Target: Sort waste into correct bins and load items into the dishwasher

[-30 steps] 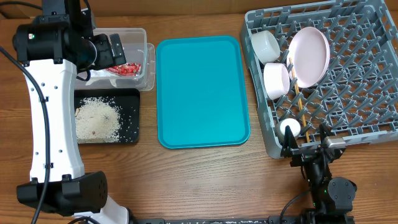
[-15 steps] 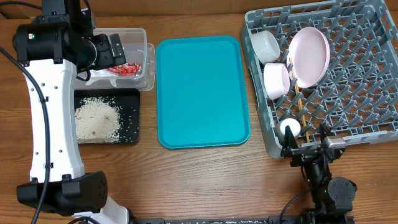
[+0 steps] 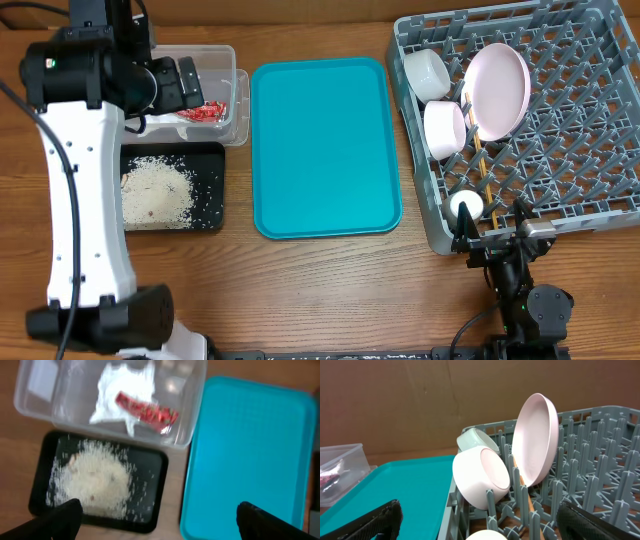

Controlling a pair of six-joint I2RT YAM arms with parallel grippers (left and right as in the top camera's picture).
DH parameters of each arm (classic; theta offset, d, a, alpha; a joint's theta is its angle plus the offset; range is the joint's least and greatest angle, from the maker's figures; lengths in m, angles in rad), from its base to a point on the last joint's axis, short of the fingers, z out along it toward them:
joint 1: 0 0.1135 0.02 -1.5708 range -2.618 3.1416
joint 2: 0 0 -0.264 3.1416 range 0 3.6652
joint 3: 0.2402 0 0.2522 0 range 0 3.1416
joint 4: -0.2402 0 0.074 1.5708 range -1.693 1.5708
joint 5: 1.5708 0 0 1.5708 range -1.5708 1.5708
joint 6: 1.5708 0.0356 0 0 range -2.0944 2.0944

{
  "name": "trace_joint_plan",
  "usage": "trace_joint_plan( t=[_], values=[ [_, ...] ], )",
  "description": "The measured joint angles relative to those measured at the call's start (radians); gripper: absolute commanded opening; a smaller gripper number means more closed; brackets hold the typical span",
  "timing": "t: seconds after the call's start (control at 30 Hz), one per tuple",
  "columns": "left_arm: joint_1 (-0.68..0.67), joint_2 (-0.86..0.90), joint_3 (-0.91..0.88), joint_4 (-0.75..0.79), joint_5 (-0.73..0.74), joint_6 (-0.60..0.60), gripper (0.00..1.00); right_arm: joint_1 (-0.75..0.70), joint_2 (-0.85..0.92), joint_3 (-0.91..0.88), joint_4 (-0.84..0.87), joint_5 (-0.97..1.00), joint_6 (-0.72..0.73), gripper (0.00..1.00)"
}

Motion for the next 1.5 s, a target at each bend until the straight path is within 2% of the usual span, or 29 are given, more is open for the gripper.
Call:
trace_joint_plan(
  t=[0.13,0.27,0.43,0.73,0.97,1.17,1.5],
  values=[
    [-0.018,-0.106,-0.041,0.148,0.026,0.045,1.00,0.000,0.000,0.000,0.000,0.000,0.000,1.00],
    [-0.021,-0.255,-0.165,0.324,0.095,0.121,1.00,0.000,0.000,0.000,-0.001,0.000,0.000,1.00],
    [-0.024,-0.472,-0.487,0.622,0.153,0.180,1.00,0.000,-0.001,0.000,-0.002,0.000,0.000,1.00],
    [-0.024,-0.818,-1.165,1.057,0.177,0.204,1.00,0.000,-0.001,0.000,-0.002,0.000,0.000,1.00],
    [-0.024,-1.094,-1.609,1.350,0.177,0.200,1.00,0.000,-0.001,0.000,-0.002,0.000,0.000,1.00],
    [-0.024,-1.276,-1.854,1.420,0.161,0.200,1.00,0.000,-0.001,0.000,-0.003,0.000,0.000,1.00],
    [-0.024,-1.589,-2.052,1.426,0.124,0.200,1.00,0.000,-0.001,0.000,-0.003,0.000,0.000,1.00]
  ],
)
